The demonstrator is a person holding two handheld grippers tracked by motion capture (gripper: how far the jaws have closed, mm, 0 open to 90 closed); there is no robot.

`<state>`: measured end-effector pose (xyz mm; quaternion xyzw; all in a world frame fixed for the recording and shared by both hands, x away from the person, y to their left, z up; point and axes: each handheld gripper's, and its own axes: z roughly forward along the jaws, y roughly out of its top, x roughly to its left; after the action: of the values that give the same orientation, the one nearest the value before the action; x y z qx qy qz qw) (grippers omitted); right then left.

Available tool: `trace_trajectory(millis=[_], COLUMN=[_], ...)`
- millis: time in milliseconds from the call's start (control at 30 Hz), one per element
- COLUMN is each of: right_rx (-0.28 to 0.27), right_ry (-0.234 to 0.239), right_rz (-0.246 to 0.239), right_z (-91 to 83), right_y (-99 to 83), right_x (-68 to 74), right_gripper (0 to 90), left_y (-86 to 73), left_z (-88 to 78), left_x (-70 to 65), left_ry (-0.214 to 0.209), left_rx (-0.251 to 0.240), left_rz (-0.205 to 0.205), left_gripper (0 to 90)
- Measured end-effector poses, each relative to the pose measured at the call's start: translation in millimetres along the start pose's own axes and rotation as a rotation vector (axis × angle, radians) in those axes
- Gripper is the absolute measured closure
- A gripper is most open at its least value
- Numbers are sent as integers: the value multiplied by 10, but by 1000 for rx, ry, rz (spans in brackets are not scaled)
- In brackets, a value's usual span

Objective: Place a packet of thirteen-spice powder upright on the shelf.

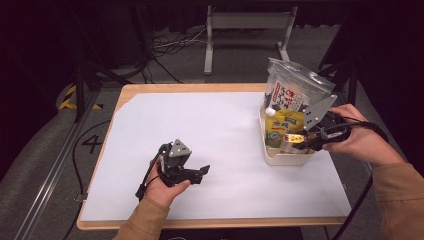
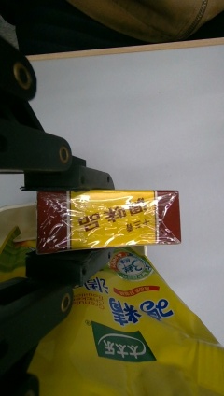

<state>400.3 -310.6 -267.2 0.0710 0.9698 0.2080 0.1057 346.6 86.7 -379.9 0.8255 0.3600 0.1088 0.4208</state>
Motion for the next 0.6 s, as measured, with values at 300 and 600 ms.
trace_trajectory(millis=[300, 600], right_rx=[-6, 10], right_ry=[-1, 48], right_rz=[-19, 12], right_z=[-45, 93], right_y=[26, 34], right_x=[32, -29], right_gripper=[664, 648], left_y=[0, 2], left_z=[-5, -5], left_x=[11, 15], left_ry=[3, -2], left_rx=[-3, -3], left_rz=[1, -2], left_gripper=[200, 200])
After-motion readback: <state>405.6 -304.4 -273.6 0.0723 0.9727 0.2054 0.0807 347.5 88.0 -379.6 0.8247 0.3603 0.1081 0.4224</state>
